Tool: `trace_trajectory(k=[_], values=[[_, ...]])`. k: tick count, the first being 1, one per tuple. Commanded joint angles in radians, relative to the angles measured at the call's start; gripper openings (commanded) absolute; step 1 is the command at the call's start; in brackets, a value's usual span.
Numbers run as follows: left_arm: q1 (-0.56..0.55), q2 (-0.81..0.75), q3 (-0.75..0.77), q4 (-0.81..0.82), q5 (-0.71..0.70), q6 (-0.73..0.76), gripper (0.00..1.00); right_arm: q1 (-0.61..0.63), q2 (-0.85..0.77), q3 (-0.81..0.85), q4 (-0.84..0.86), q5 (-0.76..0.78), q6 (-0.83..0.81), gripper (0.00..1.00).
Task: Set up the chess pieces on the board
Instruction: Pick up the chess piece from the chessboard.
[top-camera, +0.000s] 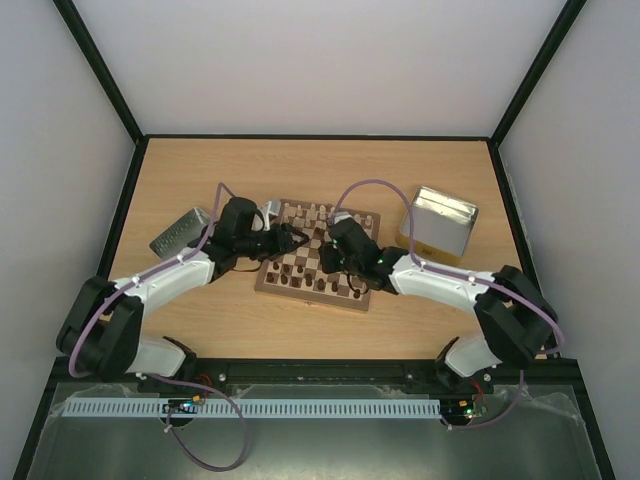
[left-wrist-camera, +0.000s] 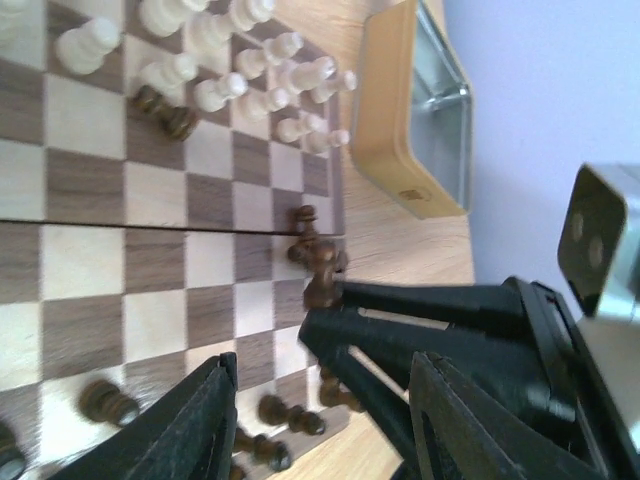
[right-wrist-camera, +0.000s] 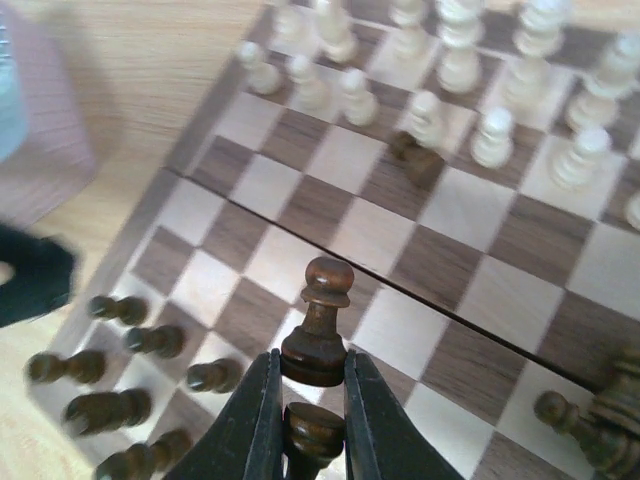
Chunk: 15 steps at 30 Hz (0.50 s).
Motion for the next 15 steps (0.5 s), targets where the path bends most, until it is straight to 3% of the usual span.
trace_trajectory(k=[1,10,15], values=[[0.007,0.037,0.062,0.072,0.09,-0.058,0.51,-0.002,-0.1,-0.06,0.185,-0.094,-0.247,0.04],[0.007,0.095,0.109,0.084,0.177,-0.039,0.51,-0.004,-0.154,-0.113,0.254,-0.187,-0.403,0.04],[0.009,0.1,0.105,0.063,0.19,-0.023,0.39,-0.004,-0.167,-0.121,0.254,-0.189,-0.423,0.04]])
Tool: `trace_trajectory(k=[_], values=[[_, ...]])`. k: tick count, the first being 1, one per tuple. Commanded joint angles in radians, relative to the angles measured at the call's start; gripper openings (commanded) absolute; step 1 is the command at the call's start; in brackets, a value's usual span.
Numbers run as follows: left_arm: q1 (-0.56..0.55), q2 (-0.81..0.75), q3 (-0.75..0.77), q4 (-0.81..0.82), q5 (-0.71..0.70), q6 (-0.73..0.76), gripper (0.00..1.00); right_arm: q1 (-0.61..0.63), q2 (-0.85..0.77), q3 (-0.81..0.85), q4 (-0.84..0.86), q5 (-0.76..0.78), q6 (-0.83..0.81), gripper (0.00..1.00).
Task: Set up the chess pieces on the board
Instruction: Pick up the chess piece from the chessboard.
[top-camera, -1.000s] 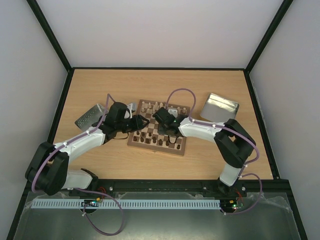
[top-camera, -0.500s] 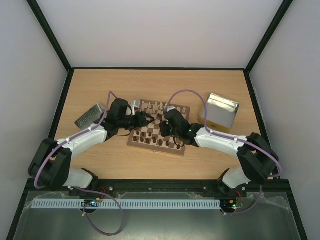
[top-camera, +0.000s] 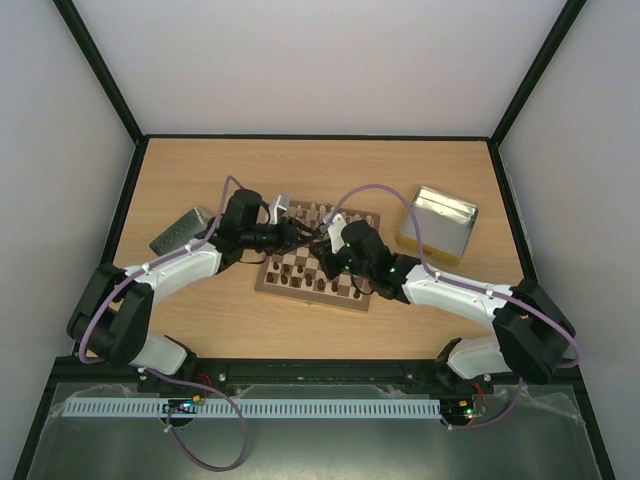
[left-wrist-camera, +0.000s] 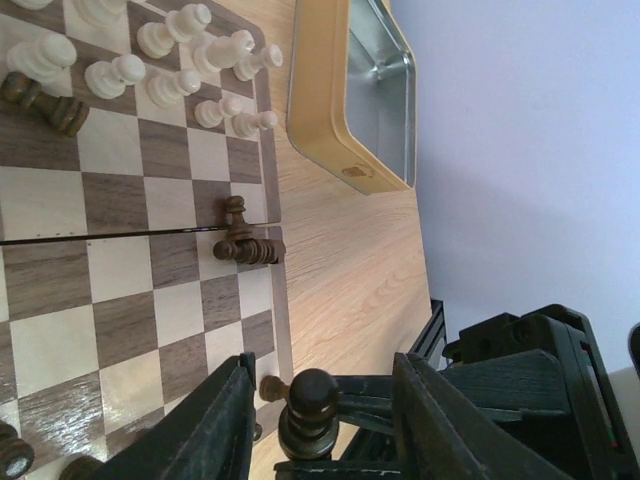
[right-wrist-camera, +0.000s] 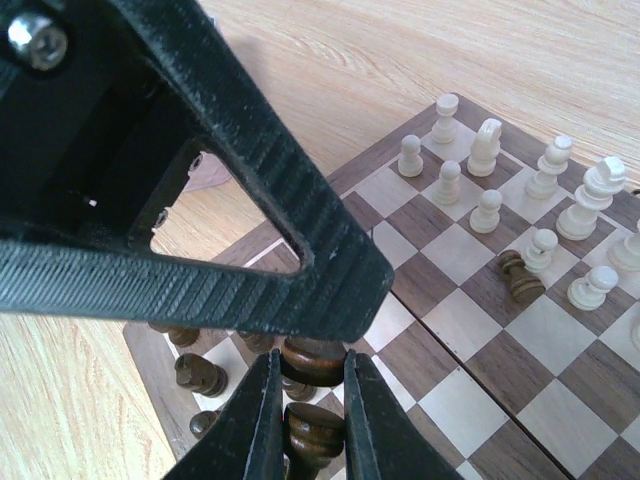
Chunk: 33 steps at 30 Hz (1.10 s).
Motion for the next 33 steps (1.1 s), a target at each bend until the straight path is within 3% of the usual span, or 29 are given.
trace_trajectory(k=[1,5,13,20,23,29,33], values=[[0.01,0.006,0.021,-0.006,0.041,0.021,0.37,-0.004,-0.03,-0.014,0.039,-0.018,-0.055,0.04],[0.01,0.006,0.02,-0.02,0.034,0.035,0.29,-0.004,-0.033,-0.017,0.038,-0.013,-0.048,0.04],[0.01,0.021,0.028,-0.034,0.011,0.065,0.03,-0.004,-0.035,-0.01,0.027,0.03,-0.031,0.04],[0.01,-0.067,0.075,-0.137,-0.239,0.164,0.02,-0.034,0.007,0.062,-0.125,0.231,-0.028,0.04],[0.01,-0.086,0.089,-0.168,-0.311,0.196,0.02,-0.044,0.005,0.079,-0.128,0.214,0.002,0.05],[-0.002,-0.059,0.103,-0.184,-0.288,0.238,0.03,-0.046,0.003,0.078,-0.127,0.162,0.047,0.06],[-0.094,-0.063,0.109,-0.213,-0.419,0.343,0.02,-0.06,0.027,0.115,-0.171,0.191,0.175,0.06]])
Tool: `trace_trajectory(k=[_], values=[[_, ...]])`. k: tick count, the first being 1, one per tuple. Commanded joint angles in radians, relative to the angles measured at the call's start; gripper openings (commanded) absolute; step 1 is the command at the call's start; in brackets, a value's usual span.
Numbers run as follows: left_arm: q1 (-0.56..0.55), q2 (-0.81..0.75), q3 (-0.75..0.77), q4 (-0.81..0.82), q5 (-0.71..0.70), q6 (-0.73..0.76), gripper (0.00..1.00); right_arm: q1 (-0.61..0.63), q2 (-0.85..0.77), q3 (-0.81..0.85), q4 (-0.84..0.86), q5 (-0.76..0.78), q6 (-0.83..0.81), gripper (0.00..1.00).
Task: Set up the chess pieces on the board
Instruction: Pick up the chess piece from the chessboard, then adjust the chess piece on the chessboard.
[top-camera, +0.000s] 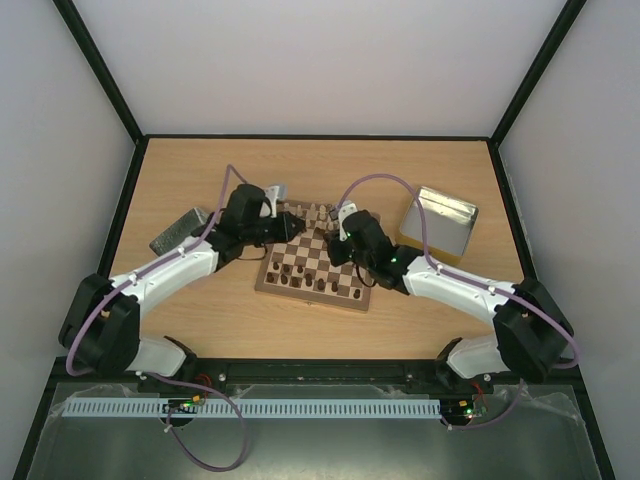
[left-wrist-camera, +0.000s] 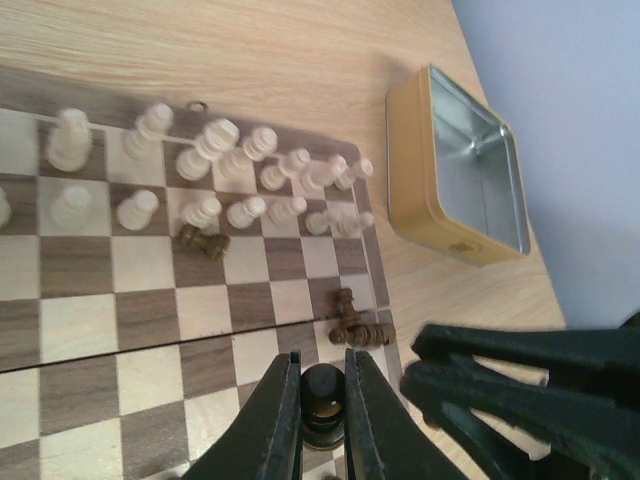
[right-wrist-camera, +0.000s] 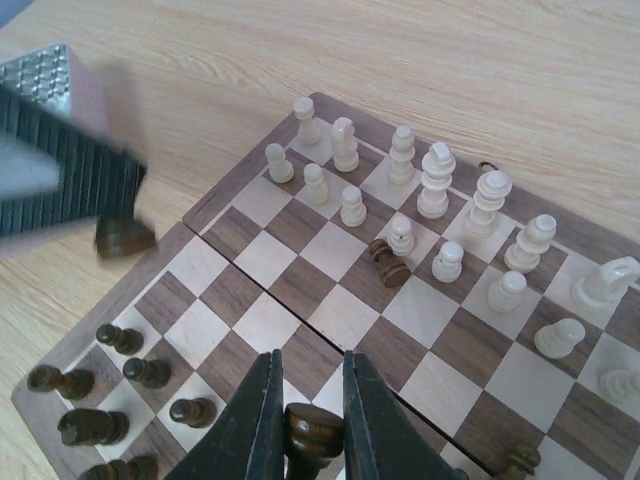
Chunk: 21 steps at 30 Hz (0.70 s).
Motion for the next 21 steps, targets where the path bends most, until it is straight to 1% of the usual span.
trace_trajectory(k=[1,3,7,11,14,17,21], values=[[-0.102,0.006,0.023,-0.044,-0.149,0.132,0.03,-0.018,0.024,0.059,-0.059,0.049,0.169,0.06],[-0.148,0.014,0.016,-0.042,-0.203,0.158,0.03,-0.034,0.021,0.049,-0.061,0.058,0.272,0.06],[-0.246,0.032,0.009,-0.036,-0.309,0.203,0.03,-0.06,0.001,0.03,-0.109,0.126,0.442,0.07],[-0.32,0.067,0.007,-0.03,-0.365,0.235,0.05,-0.076,-0.041,-0.008,-0.15,0.185,0.565,0.08],[-0.345,0.106,0.009,-0.045,-0.402,0.237,0.05,-0.08,-0.072,-0.043,-0.149,0.194,0.608,0.09],[-0.346,0.142,0.019,-0.078,-0.457,0.211,0.05,-0.082,-0.085,-0.064,-0.141,0.183,0.62,0.09],[-0.346,0.179,0.03,-0.101,-0.464,0.199,0.05,-0.082,-0.084,-0.077,-0.135,0.167,0.624,0.09]])
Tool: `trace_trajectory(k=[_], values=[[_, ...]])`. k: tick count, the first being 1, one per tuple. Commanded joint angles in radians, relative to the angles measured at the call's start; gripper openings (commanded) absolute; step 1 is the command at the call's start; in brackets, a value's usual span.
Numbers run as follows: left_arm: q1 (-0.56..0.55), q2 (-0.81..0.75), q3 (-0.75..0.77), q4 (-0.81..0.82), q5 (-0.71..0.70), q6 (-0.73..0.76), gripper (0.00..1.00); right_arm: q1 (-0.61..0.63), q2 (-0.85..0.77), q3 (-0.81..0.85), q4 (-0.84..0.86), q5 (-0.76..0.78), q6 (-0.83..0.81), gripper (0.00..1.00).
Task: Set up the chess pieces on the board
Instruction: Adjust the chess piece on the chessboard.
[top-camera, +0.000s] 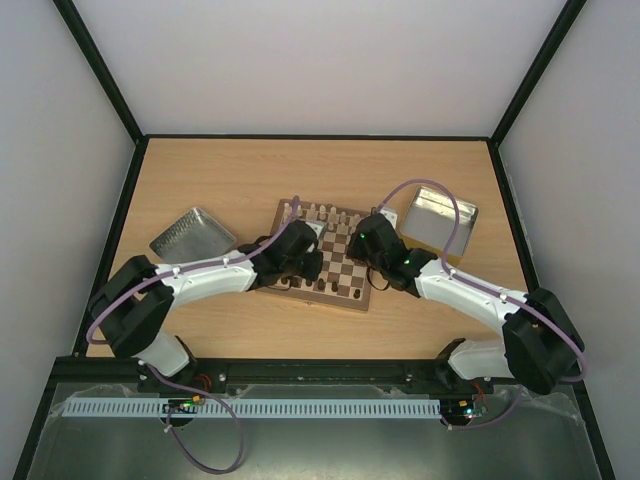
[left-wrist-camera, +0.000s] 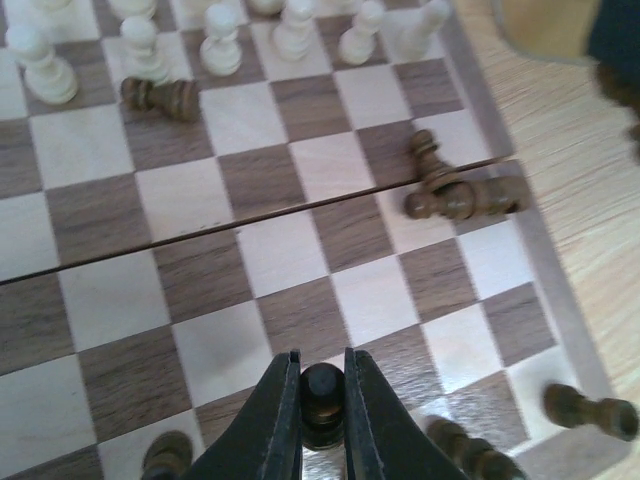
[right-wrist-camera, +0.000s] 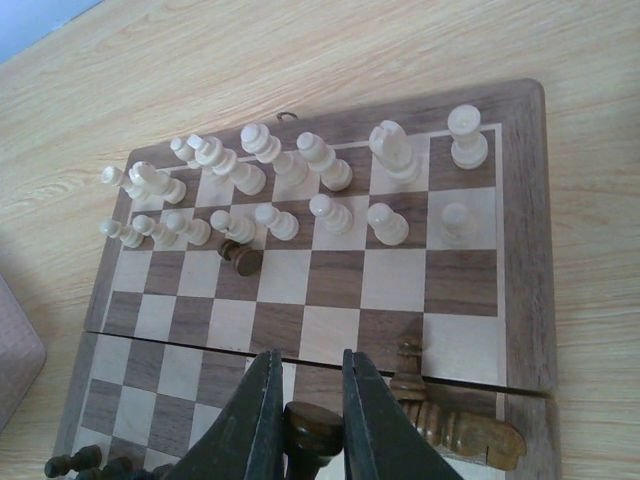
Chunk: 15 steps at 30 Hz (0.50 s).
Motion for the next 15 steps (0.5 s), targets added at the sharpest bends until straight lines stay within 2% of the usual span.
trace_trajectory(k=[1,15], values=[[-0.001,0.037,0.031,-0.043,-0.056,-0.01,0.05,-0.005,-0.018,-0.024,-0.013,0.018,0.048,0.09],[0.006,0.08,0.057,-0.084,-0.059,-0.011,0.07,-0.005,-0.002,-0.023,0.0,0.003,0.047,0.09]])
